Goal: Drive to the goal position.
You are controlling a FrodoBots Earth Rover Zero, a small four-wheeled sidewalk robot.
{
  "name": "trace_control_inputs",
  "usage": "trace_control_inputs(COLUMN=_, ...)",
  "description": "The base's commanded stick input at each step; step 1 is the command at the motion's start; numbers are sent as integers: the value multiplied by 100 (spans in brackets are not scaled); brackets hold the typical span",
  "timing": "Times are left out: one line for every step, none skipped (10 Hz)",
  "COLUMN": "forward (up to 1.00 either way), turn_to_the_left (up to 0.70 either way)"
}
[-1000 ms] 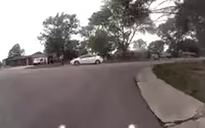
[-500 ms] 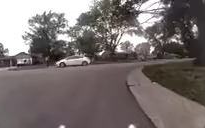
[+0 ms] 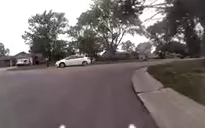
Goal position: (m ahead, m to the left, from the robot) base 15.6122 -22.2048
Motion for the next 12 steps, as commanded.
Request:
trace_control_inputs(forward=100, turn_to_the_left=-2)
trace_control_inputs(forward=100, turn_to_the_left=-2)
trace_control_inputs(forward=100, turn_to_the_left=-2)
trace_control_inputs(forward=100, turn_to_the_left=-2)
trace_control_inputs(forward=100, turn_to_the_left=-2)
trace_control_inputs(forward=100, turn_to_the_left=0)
trace_control_inputs(forward=100, turn_to_the_left=-40)
trace_control_inputs(forward=100, turn_to_the_left=-40)
trace_control_inputs(forward=100, turn_to_the_left=-40)
trace_control_inputs(forward=100, turn_to_the_left=-40)
trace_control_inputs(forward=100, turn_to_the_left=-36)
trace_control_inputs(forward=100, turn_to_the_left=-24)
